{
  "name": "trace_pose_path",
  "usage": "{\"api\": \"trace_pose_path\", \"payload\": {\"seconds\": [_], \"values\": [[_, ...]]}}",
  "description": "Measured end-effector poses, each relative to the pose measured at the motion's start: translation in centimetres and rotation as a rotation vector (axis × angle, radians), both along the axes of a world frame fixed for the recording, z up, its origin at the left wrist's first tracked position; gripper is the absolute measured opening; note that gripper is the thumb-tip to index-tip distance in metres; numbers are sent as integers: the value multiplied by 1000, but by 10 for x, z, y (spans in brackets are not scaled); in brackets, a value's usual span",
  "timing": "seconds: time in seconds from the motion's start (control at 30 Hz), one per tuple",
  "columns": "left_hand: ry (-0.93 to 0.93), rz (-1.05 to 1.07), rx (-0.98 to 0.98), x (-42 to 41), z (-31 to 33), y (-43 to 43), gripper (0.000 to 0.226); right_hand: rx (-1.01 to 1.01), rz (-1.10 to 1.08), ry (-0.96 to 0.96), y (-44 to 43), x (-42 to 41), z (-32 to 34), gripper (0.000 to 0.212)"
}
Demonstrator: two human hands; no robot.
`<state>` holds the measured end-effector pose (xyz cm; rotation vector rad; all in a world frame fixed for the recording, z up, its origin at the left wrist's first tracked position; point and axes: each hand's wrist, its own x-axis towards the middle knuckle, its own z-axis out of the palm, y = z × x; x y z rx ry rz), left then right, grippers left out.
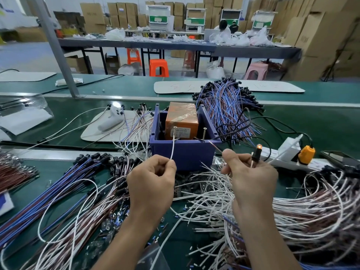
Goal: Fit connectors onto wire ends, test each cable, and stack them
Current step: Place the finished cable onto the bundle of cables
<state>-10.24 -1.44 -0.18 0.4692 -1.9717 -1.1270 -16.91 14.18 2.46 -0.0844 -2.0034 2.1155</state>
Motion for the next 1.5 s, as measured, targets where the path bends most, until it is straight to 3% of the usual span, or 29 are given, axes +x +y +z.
{"api": "trace_pose_path", "payload": {"seconds": [0.2,0.33,0.47,0.53,0.67,0.73,0.87,0.93,1.03,1.13,1.3,1.4,1.5], "values": [[-56,-196,50,13,9,16,16,4,223,-105,14,20,16,29],[-104,-231,65,17,17,33,6,47,246,-117,50,23,24,28],[-93,-261,294,13,18,45,17,139,179,-138,104,6,33,36],[-79,-270,406,10,15,52,19,361,182,-140,129,-3,38,38],[-63,-354,545,8,8,66,26,1033,66,-161,166,-17,55,46],[-81,-370,466,9,2,70,27,1215,38,-162,177,-23,63,52],[-151,-309,186,10,-9,69,18,1222,135,-162,196,-37,73,43],[-226,-266,7,11,-9,69,13,1335,150,-188,205,-46,71,36],[-278,-254,-114,12,-10,70,20,1518,90,-205,214,-52,63,35],[-279,-311,-310,16,-12,71,16,1662,-45,-146,215,-48,56,37],[-242,-379,-444,22,-10,75,8,1763,-149,33,198,-31,54,19],[-211,-405,-472,23,-12,74,20,1740,147,132,183,-10,52,30],[-187,-430,-514,22,-15,71,24,1710,455,28,180,4,49,40]]}}
